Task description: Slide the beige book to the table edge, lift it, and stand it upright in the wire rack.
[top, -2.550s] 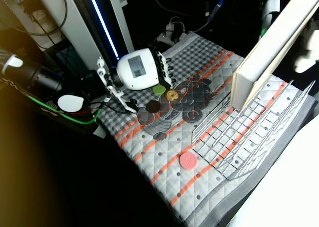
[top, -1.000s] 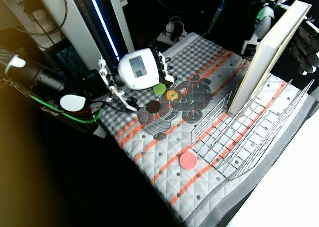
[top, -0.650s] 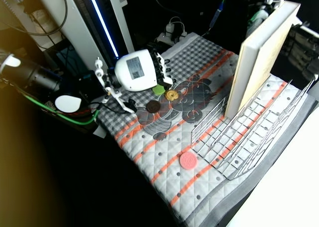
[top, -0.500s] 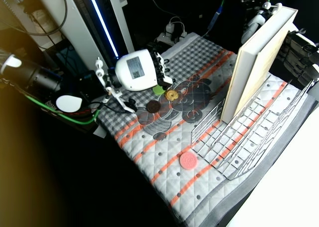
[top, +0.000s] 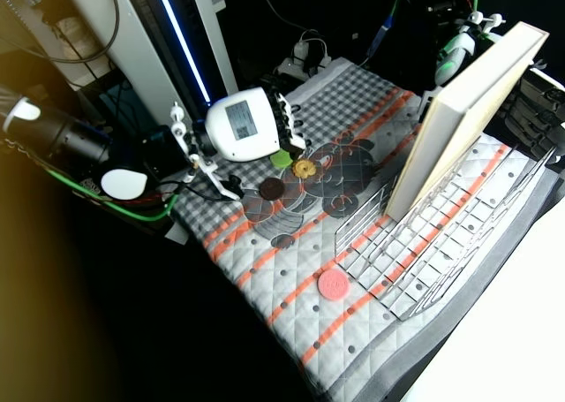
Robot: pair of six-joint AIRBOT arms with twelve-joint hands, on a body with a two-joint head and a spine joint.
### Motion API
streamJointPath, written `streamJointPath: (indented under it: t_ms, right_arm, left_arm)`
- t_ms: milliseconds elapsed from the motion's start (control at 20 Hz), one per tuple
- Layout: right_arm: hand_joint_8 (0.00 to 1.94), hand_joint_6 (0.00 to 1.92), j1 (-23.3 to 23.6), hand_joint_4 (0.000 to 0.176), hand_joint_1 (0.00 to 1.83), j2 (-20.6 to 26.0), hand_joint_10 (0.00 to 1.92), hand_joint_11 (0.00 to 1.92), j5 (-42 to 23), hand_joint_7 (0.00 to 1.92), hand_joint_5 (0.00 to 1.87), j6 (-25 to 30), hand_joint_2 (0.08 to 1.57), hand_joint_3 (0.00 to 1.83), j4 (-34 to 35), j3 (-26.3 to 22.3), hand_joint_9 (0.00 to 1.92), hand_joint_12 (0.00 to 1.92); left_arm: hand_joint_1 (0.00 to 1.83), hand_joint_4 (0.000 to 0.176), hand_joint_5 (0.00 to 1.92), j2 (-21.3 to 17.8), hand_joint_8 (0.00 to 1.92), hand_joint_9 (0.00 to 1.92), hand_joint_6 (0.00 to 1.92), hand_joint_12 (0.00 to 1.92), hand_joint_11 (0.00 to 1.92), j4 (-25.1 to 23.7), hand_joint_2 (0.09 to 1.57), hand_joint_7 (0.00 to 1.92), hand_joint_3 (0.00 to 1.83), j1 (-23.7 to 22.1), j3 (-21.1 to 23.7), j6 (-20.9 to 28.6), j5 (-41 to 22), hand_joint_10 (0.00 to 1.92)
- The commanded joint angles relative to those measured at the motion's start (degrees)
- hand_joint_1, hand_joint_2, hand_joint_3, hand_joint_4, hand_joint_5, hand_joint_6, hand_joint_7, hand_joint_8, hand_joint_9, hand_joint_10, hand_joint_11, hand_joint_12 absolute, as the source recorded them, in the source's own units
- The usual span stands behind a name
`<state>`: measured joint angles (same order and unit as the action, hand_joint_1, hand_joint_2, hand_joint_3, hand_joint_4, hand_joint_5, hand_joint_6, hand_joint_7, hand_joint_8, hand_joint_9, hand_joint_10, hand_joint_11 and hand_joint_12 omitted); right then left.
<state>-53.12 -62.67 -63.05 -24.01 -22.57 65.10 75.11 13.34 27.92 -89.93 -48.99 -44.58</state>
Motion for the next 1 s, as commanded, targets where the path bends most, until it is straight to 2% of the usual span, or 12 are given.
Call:
streamJointPath:
  t_ms: [0, 100, 350, 400, 450, 500, 550, 600, 650, 750, 850, 950]
  right_arm:
    - [0.00, 0.01, 0.50, 0.000, 0.49, -0.38, 0.01, 1.14, -6.55, 1.41, 1.27, 0.47, 1.37, 0.00, 1.67, -0.04, 1.47, 0.60]
    - [0.00, 0.01, 0.50, 0.000, 0.50, -0.36, 0.01, 1.10, -6.54, 1.43, 1.28, 0.47, 1.37, 0.00, 1.68, -0.07, 1.49, 0.76]
    - [0.00, 0.01, 0.50, 0.000, 0.51, 0.47, 0.00, 1.06, -6.42, 1.40, 1.27, 0.47, 1.39, 0.00, 2.23, -0.32, 1.46, 0.77]
    - [0.02, 0.02, 0.50, 0.000, 0.52, 0.62, 0.04, 1.07, -6.37, 1.45, 1.29, 0.47, 1.38, 0.00, 2.31, -0.37, 1.53, 0.98]
    - [0.02, 0.02, 0.49, 0.000, 0.53, 0.87, 0.04, 1.04, -6.24, 1.44, 1.29, 0.47, 1.38, 0.00, 2.43, -0.44, 1.52, 1.01]
    - [0.22, 0.10, 0.49, 0.000, 0.53, 1.31, 0.48, 1.02, -6.09, 1.45, 1.26, 0.47, 1.35, 0.00, 2.64, -0.47, 1.36, 1.24]
    - [0.53, 0.51, 0.49, 0.000, 0.50, 1.79, 0.88, 0.97, -6.06, 1.33, 1.12, 0.46, 1.38, 0.00, 2.97, -0.48, 1.22, 1.28]
    - [0.29, 0.57, 0.50, 0.000, 0.47, 2.42, 0.57, 0.94, -6.06, 1.29, 1.05, 0.44, 1.40, 0.00, 3.35, -0.51, 1.21, 1.02]
    - [0.12, 0.55, 0.50, 0.000, 0.48, 3.26, 0.32, 0.96, -6.10, 1.31, 1.05, 0.30, 1.40, 0.00, 3.85, -0.67, 1.28, 0.85]
    - [0.01, 0.29, 0.51, 0.000, 0.50, 4.28, 0.06, 1.07, -6.27, 1.31, 1.13, -1.29, 1.38, 0.00, 5.13, -1.53, 1.39, 0.62]
    - [0.00, 0.11, 0.51, 0.000, 0.56, 5.73, 0.02, 1.15, -7.42, 1.30, 1.15, -4.79, 1.39, 0.00, 7.74, -2.86, 1.45, 0.74]
    - [0.00, 0.04, 0.49, 0.000, 0.55, 8.68, 0.00, 1.03, -9.93, 1.27, 1.16, -8.85, 1.37, 0.00, 12.12, -3.90, 1.40, 0.84]
  left_arm:
    - [0.63, 0.176, 0.00, -0.20, 0.00, 0.00, 0.00, 0.00, 0.00, -0.81, 0.85, 0.00, 0.01, -0.76, -0.09, 0.61, -6.49, 0.00]
    - [0.65, 0.176, 0.00, -0.96, 0.00, 0.00, 0.00, 0.00, 0.00, -0.82, 0.84, 0.00, 0.01, -0.44, 0.24, 0.81, -6.12, 0.00]
    - [0.57, 0.176, 0.00, -6.68, 0.00, 0.00, 0.00, 0.00, 0.00, -2.92, 0.83, 0.00, 0.00, -1.29, 3.80, -0.08, -5.49, 0.00]
    - [0.55, 0.176, 0.00, -7.58, 0.00, 0.00, 0.00, 0.00, 0.00, -3.32, 0.82, 0.00, 0.00, -1.61, 4.53, -0.59, -5.49, 0.00]
    - [0.55, 0.176, 0.00, -9.01, 0.00, 0.00, 0.00, 0.00, 0.00, -3.92, 0.82, 0.00, 0.00, -1.96, 5.59, -1.36, -5.43, 0.00]
    - [0.56, 0.176, 0.00, -11.04, 0.00, 0.00, 0.00, 0.00, 0.00, -4.73, 0.81, 0.00, 0.00, -2.13, 7.16, -2.09, -5.45, 0.00]
    - [0.53, 0.176, 0.00, -12.69, 0.00, 0.00, 0.00, 0.00, 0.00, -5.59, 0.82, 0.00, 0.00, -2.09, 8.54, -2.42, -5.66, 0.00]
    - [0.52, 0.176, 0.00, -14.56, 0.00, 0.00, 0.00, 0.00, 0.00, -6.54, 0.82, 0.00, 0.00, -1.65, 10.24, -2.44, -6.38, 0.00]
    - [0.51, 0.176, 0.00, -16.37, 0.00, 0.00, 0.00, 0.00, 0.00, -7.30, 0.83, 0.00, 0.00, -0.79, 11.93, -2.44, -7.83, 0.00]
    - [0.48, 0.176, 0.00, -20.05, 0.00, 0.00, 0.00, 0.00, 0.00, -8.46, 0.85, 0.00, 0.01, 1.92, 16.04, -2.37, -12.04, 0.00]
    - [0.47, 0.176, 0.00, -25.30, 0.00, 0.00, 0.00, 0.00, 0.00, -9.73, 0.86, 0.00, 0.01, 7.47, 21.11, 0.69, -18.51, 0.00]
    - [0.40, 0.176, 0.00, -29.61, 0.00, 0.00, 0.00, 0.00, 0.00, -9.74, 0.85, 0.00, 0.01, 13.61, 25.74, 3.65, -25.39, 0.00]
